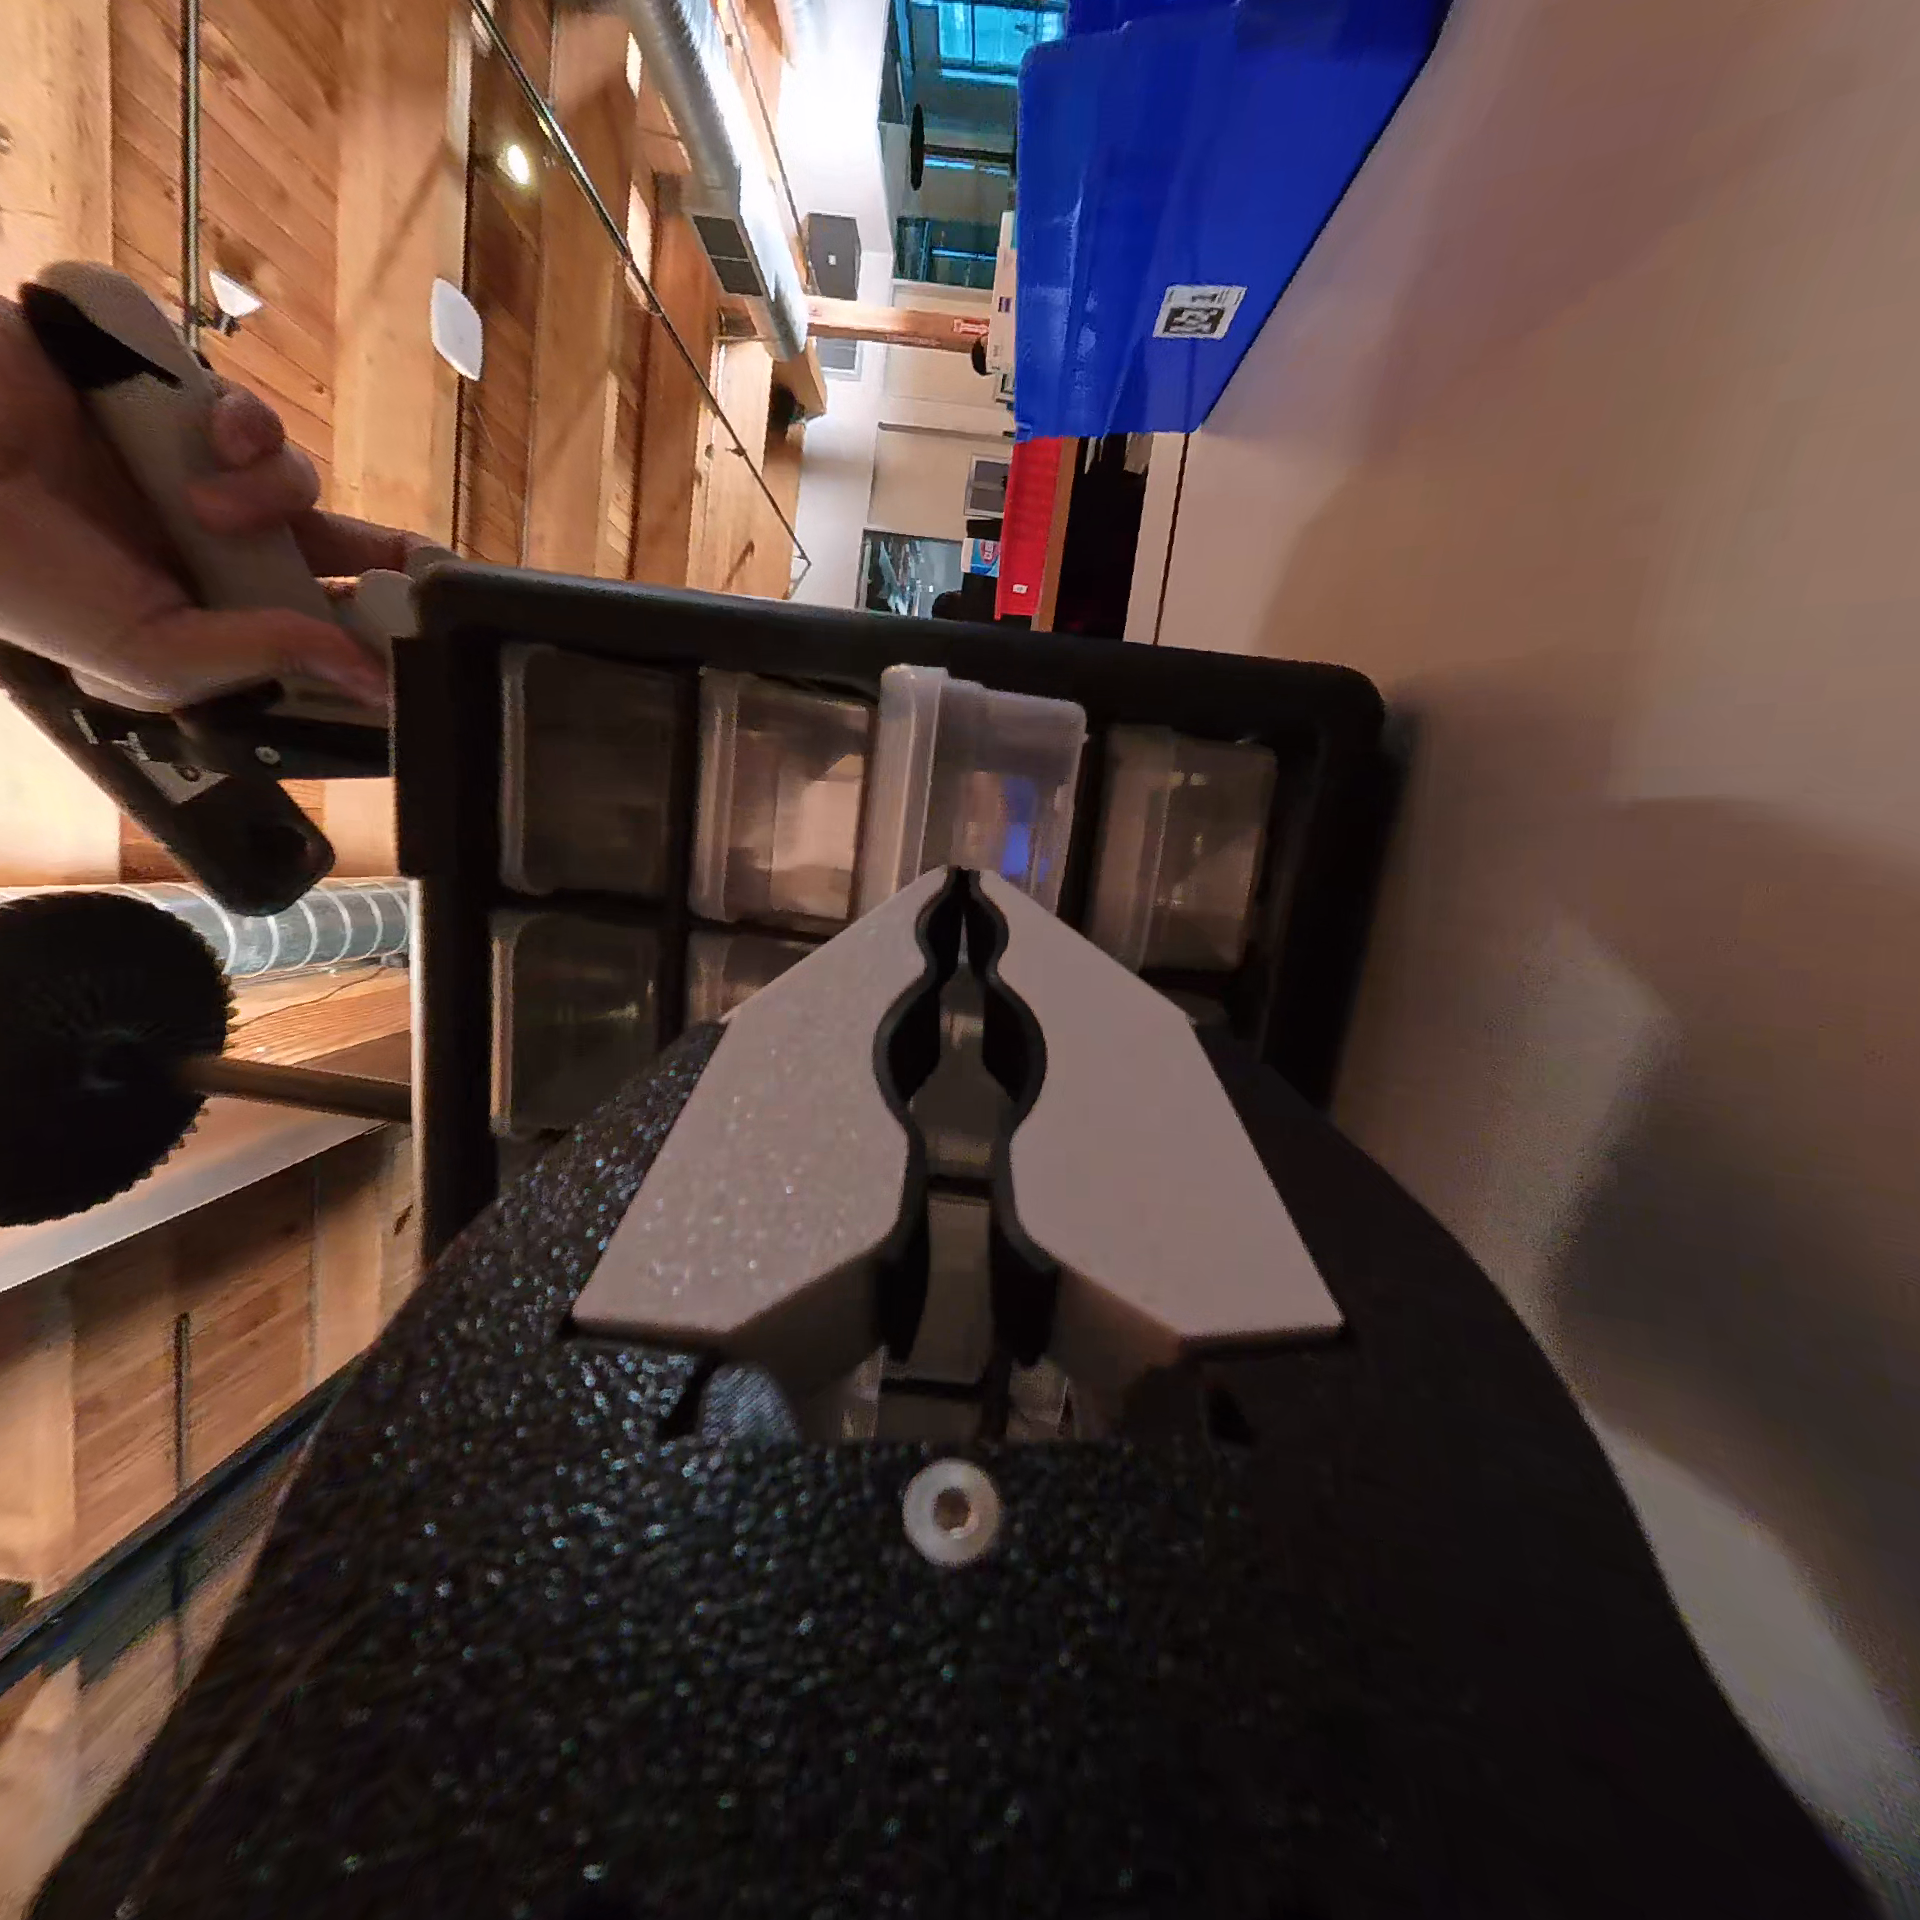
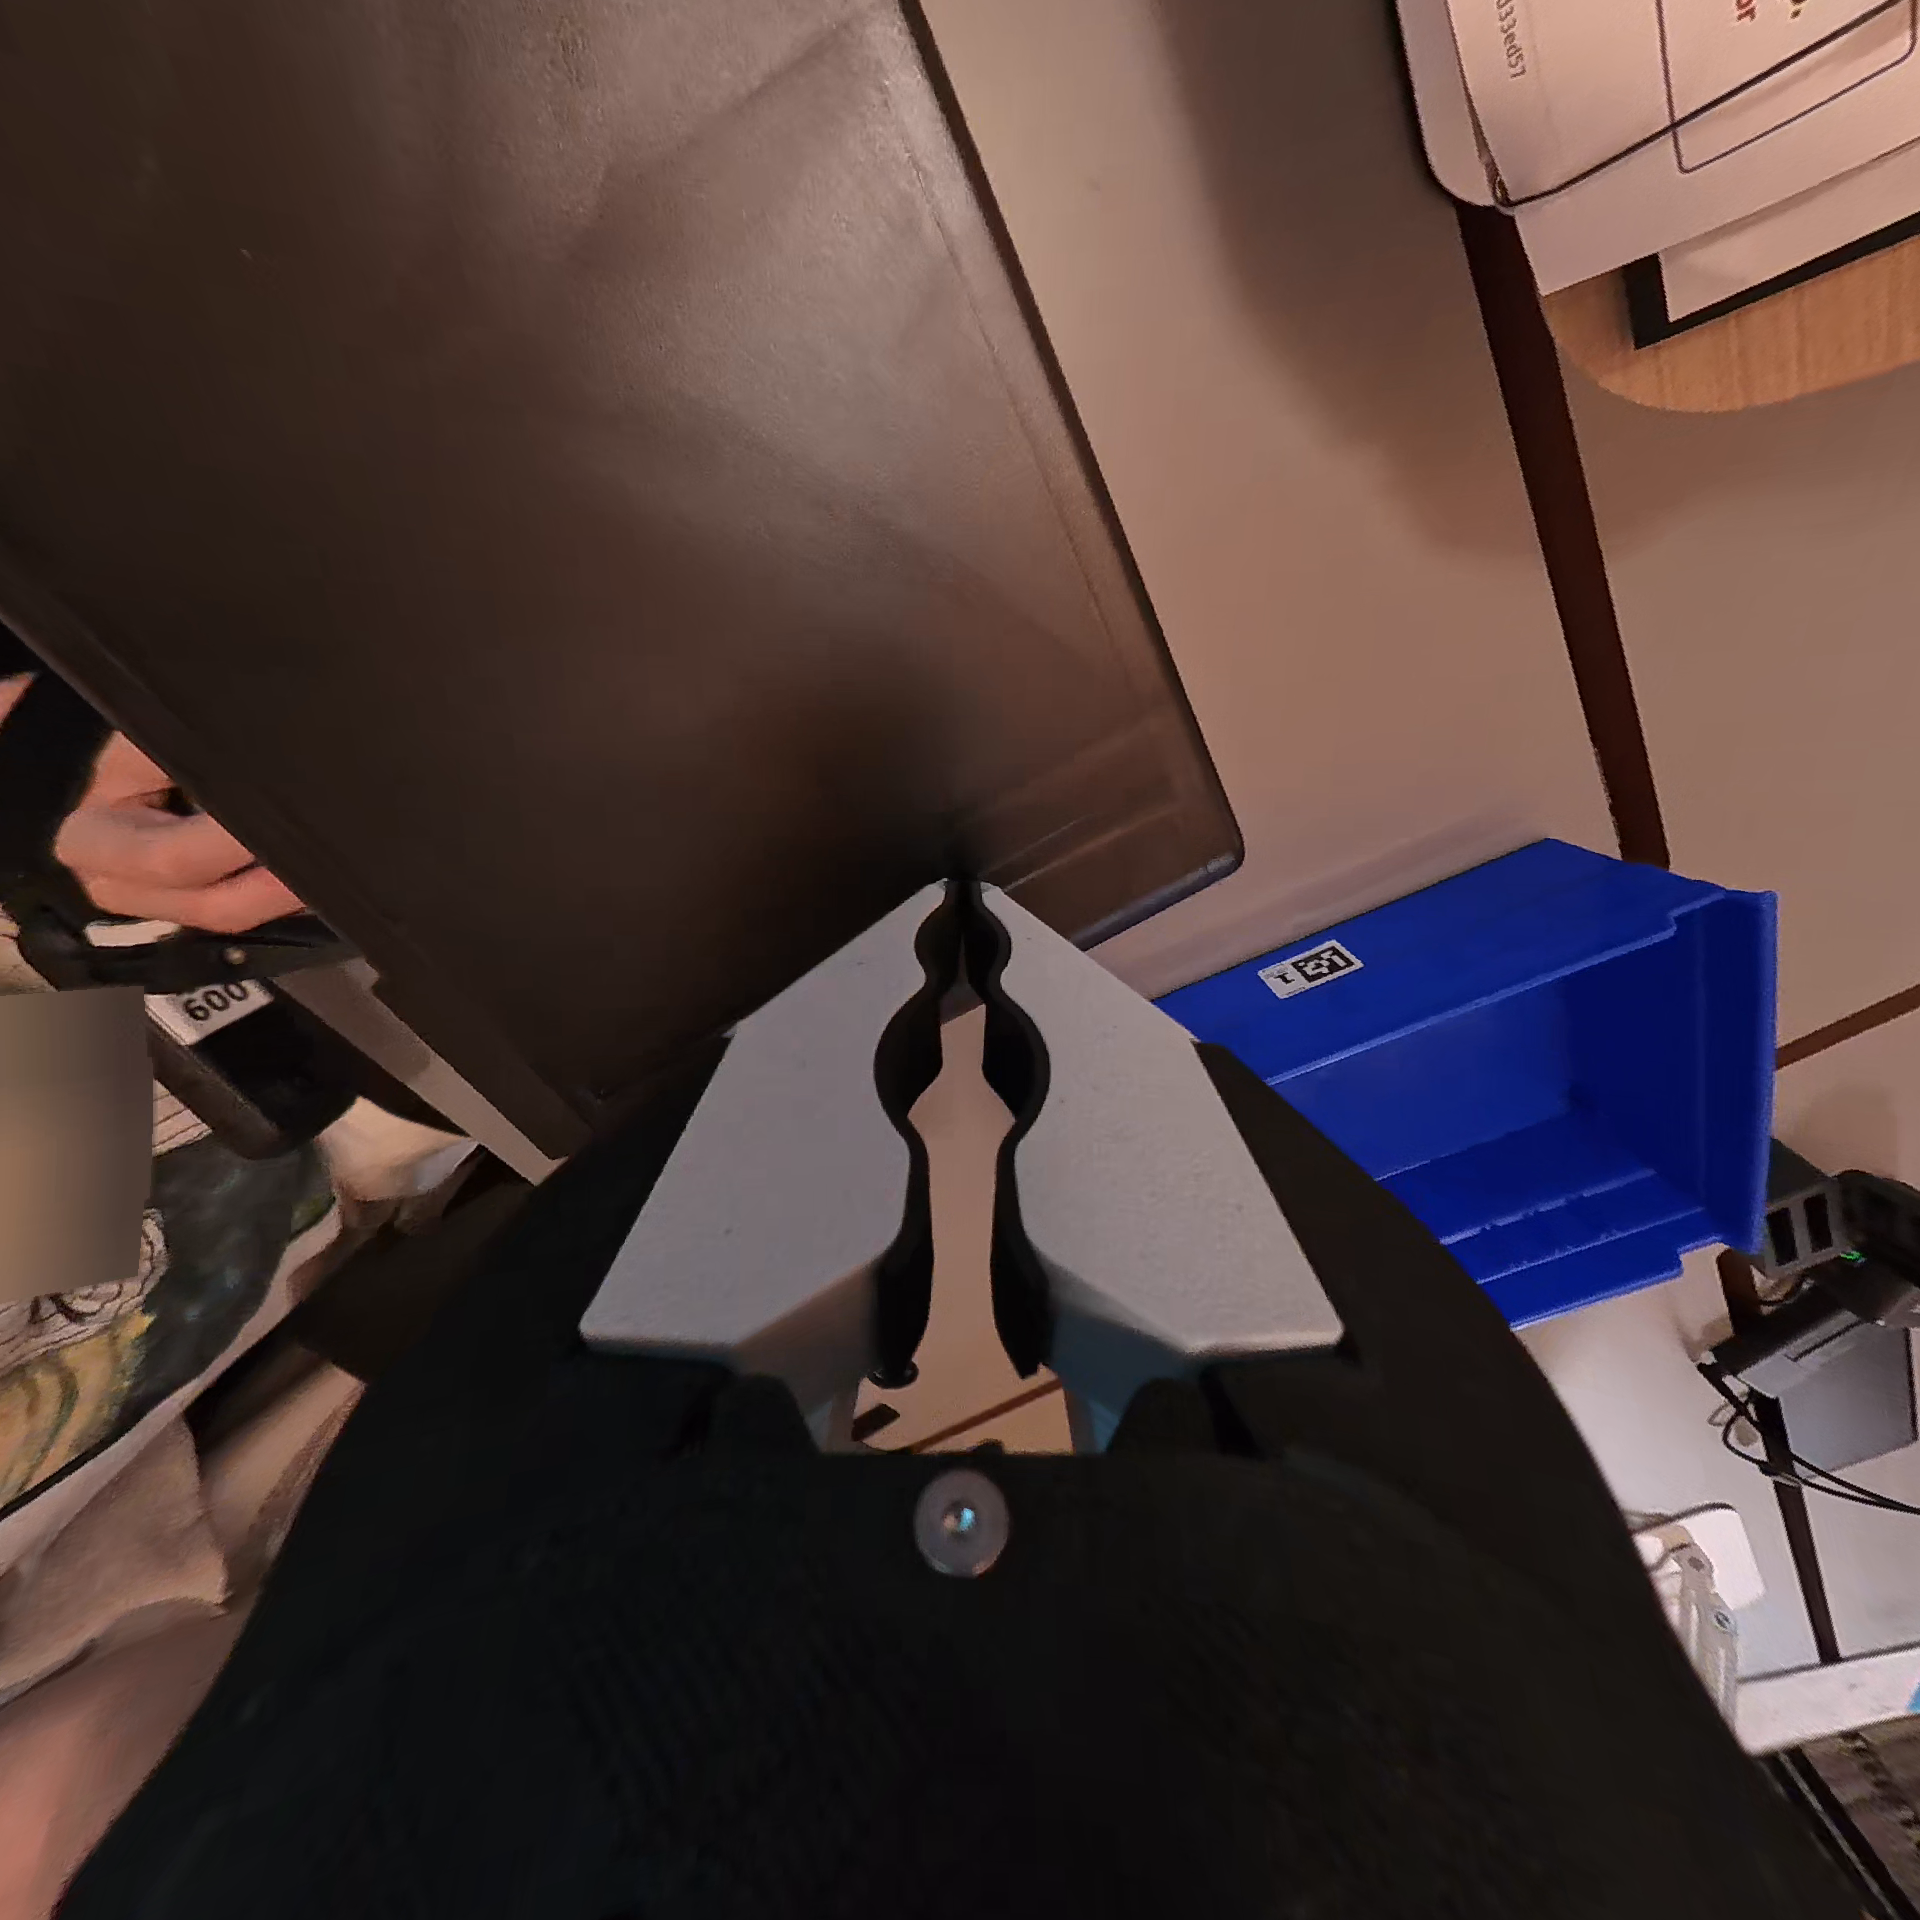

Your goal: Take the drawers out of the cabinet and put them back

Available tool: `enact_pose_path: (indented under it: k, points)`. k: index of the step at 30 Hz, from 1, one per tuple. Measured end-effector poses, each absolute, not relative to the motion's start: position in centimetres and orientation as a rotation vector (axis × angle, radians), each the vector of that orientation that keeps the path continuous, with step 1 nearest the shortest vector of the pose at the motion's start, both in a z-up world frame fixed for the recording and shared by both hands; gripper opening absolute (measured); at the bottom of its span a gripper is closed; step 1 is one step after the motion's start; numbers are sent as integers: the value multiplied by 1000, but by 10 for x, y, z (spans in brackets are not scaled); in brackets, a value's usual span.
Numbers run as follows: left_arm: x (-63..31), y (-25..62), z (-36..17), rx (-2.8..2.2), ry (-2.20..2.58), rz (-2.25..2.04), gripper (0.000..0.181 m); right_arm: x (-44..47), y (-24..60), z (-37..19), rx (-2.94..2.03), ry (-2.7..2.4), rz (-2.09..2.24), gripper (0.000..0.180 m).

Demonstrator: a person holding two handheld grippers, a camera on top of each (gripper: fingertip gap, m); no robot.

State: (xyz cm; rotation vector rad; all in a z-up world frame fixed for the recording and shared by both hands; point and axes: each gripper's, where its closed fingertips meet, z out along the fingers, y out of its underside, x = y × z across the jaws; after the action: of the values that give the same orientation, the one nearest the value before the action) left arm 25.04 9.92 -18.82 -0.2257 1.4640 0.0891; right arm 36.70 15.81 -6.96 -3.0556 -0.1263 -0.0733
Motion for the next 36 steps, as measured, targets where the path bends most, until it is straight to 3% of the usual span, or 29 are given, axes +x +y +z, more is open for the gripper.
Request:
enact_pose_path:
  k: [23, 36]
  points:
    - [286, 106, -192, -298, 1544, -36, 0, 367, 157, -69, -3068, -81, -160, 0]
    - [212, 155, -130, -650, 1472, -473, 0, 369, 157, -68, -3008, -139, -483, 0]
